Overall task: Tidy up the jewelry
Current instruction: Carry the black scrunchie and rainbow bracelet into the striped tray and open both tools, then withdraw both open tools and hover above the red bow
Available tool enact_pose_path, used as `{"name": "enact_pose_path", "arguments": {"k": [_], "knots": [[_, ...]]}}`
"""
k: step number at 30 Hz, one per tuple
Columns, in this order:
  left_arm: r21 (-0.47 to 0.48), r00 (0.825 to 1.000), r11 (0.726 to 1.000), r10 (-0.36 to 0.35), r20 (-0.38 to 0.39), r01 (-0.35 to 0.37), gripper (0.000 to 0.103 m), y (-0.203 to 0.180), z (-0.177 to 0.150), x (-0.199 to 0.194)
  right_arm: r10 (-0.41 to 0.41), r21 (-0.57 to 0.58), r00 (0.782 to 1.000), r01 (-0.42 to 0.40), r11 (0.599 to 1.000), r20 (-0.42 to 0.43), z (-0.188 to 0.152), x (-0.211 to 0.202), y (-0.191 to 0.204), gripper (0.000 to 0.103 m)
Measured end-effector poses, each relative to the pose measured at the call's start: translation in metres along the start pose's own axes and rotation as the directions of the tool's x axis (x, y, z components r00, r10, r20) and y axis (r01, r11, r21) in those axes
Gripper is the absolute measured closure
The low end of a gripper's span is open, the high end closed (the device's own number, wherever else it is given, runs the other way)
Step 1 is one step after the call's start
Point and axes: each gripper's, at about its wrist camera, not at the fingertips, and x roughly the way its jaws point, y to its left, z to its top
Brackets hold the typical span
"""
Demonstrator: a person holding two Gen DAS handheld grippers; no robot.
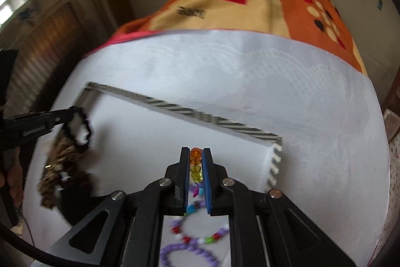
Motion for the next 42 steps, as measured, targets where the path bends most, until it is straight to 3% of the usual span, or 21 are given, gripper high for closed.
{"name": "enact_pose_path", "arguments": {"k": [5,9,10,14,20,24,34,42], "knots": [[0.021,1.000,1.000,0.023,-0.002,-0.023,0.103,-0.004,-0.005,0.014,-0.076,0.016,0.997,0.076,0.997,-0.029,-0.009,0.021,-0.018,0.093],[0.028,0.998,0.997,0.067,-0.006,-0.067,0.100,-0.006,-0.012,0.019,-0.068,0.025,0.997,0.068,0.997,-0.035,-0.016,0.027,-0.021,0.091],[0.030,0.997,0.997,0.075,-0.007,-0.075,0.098,-0.008,-0.013,0.020,-0.061,0.027,0.998,0.062,0.998,-0.028,-0.017,0.025,-0.020,0.089],[0.050,0.993,0.992,0.117,0.007,-0.117,0.098,-0.011,-0.023,0.009,-0.053,0.023,0.998,0.053,0.998,0.014,-0.023,0.009,-0.014,0.059],[0.066,0.986,0.985,0.155,0.057,-0.158,0.098,-0.021,-0.045,-0.026,0.011,0.031,0.995,-0.014,0.999,0.097,-0.041,-0.040,-0.006,0.058],[0.082,0.989,0.988,0.129,0.074,-0.135,0.098,-0.028,-0.068,-0.052,0.027,0.043,0.988,-0.034,0.998,0.151,-0.059,-0.073,0.000,0.042],[0.087,0.993,0.990,0.107,0.043,-0.111,0.098,-0.029,-0.151,-0.106,0.044,0.055,0.978,-0.056,0.997,0.203,-0.121,-0.140,0.003,0.042],[0.084,0.987,0.985,0.143,0.069,-0.149,0.098,-0.040,-0.200,-0.133,0.057,0.062,0.979,-0.071,0.996,0.198,-0.181,-0.177,0.003,0.042]]}}
